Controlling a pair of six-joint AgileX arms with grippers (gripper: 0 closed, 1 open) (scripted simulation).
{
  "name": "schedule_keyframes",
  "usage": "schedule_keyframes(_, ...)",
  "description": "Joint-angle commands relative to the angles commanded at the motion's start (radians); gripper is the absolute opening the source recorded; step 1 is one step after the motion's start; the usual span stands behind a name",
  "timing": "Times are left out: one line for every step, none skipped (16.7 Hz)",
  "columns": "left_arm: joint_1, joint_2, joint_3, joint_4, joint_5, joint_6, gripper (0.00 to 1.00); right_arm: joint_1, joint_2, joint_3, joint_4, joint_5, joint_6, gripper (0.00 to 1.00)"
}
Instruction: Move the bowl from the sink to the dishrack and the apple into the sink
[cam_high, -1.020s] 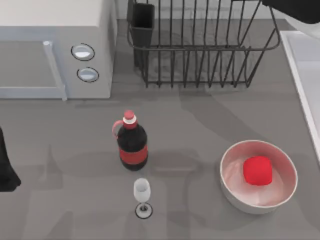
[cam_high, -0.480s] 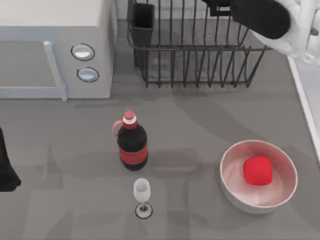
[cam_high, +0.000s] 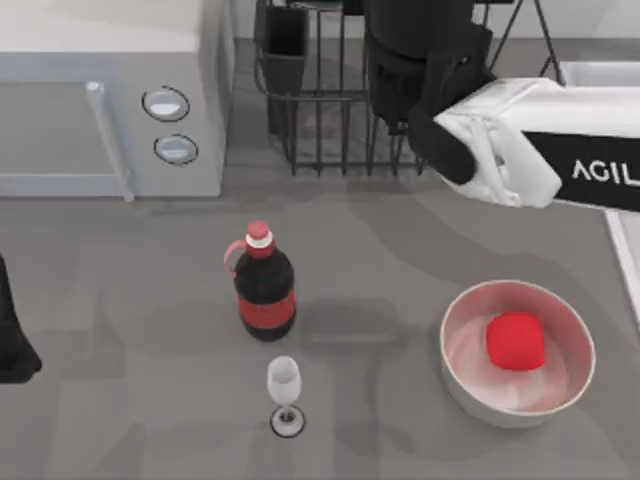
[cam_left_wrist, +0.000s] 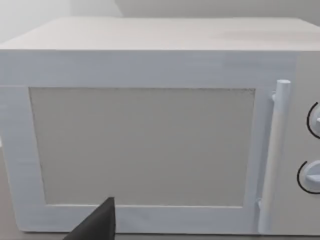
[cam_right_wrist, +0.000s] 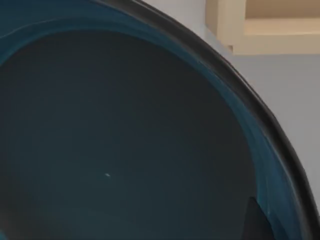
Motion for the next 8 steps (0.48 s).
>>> schedule_keyframes(0.000,0.000,0.000,0.000,0.000,0.000,1.00,-0.012,0.020,-0.023,0.036,-0.010,-0.001,0.00)
schedule_keyframes(0.000,0.000,0.000,0.000,0.000,0.000,1.00,-0.021,0.035,-0.041,0.062,-0.019,-0.001,0.00)
schedule_keyframes(0.000,0.000,0.000,0.000,0.000,0.000,1.00,-0.027,0.045,-0.052,0.077,-0.024,-0.001,0.00)
schedule_keyframes(0.000,0.000,0.000,0.000,0.000,0.000,1.00,-0.028,0.047,-0.055,0.081,-0.025,-0.001,0.00)
schedule_keyframes(0.000,0.000,0.000,0.000,0.000,0.000,1.00,-0.028,0.047,-0.055,0.081,-0.025,-0.001,0.00)
schedule_keyframes(0.000,0.000,0.000,0.000,0.000,0.000,1.00,-0.028,0.047,-0.055,0.081,-0.025,-0.001,0.00)
schedule_keyframes(0.000,0.000,0.000,0.000,0.000,0.000,1.00,-0.028,0.047,-0.055,0.081,-0.025,-0.001,0.00)
schedule_keyframes(0.000,0.000,0.000,0.000,0.000,0.000,1.00,-0.028,0.047,-0.055,0.081,-0.025,-0.001,0.08)
